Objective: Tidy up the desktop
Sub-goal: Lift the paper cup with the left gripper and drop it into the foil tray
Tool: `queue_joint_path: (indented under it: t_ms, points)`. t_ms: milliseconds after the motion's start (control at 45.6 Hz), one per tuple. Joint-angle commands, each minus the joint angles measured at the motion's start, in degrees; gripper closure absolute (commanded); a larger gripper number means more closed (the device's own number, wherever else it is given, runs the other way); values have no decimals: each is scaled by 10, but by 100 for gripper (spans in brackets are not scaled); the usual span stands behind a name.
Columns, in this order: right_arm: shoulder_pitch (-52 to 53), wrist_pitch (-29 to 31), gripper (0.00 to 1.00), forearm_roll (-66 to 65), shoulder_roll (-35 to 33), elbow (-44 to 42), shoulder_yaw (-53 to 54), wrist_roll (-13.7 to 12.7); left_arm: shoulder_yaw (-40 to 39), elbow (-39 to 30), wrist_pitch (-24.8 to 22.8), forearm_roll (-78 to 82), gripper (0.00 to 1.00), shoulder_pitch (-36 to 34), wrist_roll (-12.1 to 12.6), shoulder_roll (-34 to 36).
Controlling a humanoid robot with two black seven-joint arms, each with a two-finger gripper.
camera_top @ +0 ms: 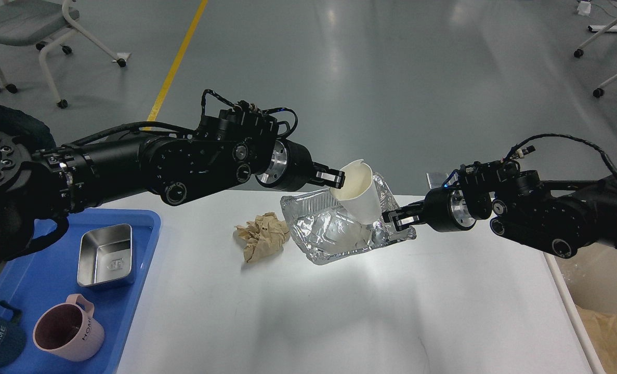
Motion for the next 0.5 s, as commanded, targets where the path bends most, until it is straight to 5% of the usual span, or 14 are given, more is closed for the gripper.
queue_joint_path:
  t_ms: [0,175,307,482]
  points:
    - [0,0,100,0,0,0,0,0,8,0,-6,0,97,-3,0,0]
    - [0,0,100,1,-1,0,0,0,8,4,-5,1,90,-1,4,-2]
    - [0,-1,100,2,-2,0,1,-1,6,8,-3,1,45,-1,14,-2]
    - [-1,-1,100,2,-2,0,2,0,-2,8,2,-2,16,3,8,-2]
